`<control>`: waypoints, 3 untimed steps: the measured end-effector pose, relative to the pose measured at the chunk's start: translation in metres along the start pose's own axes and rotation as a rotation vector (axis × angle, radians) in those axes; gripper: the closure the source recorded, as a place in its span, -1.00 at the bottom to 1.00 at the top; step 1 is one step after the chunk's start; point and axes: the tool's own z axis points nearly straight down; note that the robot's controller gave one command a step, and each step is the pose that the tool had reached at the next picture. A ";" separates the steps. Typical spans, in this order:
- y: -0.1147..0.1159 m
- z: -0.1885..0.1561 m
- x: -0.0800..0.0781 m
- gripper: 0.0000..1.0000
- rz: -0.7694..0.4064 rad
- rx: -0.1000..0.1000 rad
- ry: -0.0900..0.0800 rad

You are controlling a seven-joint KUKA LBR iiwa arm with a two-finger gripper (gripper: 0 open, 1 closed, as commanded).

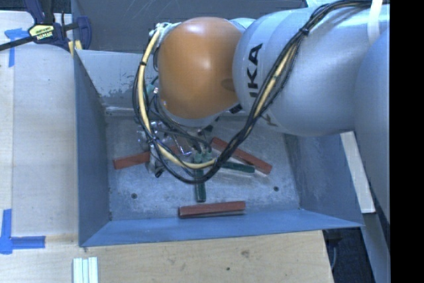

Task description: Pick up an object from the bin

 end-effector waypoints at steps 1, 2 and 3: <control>0.000 0.001 0.001 -1.00 0.000 0.000 0.002; 0.006 0.136 0.022 -1.00 -0.414 -0.001 0.009; 0.006 0.133 0.020 1.00 -0.410 -0.002 0.003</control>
Offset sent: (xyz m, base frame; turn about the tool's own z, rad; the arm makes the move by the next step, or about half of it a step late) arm 0.0000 0.0000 0.0000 0.0000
